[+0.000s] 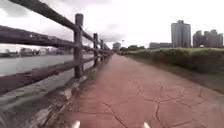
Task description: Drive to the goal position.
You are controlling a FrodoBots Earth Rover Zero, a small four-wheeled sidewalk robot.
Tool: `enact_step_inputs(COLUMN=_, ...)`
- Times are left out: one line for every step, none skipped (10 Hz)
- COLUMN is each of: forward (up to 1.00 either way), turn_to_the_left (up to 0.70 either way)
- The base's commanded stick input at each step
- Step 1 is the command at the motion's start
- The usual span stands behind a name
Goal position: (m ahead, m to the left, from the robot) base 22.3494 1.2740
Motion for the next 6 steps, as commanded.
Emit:
enact_step_inputs(forward=0.70, turn_to_the_left=0.00)
enact_step_inputs(forward=0.70, turn_to_the_left=0.00)
enact_step_inputs(forward=0.70, turn_to_the_left=0.00)
enact_step_inputs(forward=0.70, turn_to_the_left=0.00)
enact_step_inputs(forward=0.70, turn_to_the_left=0.00)
enact_step_inputs(forward=0.70, turn_to_the_left=0.00)
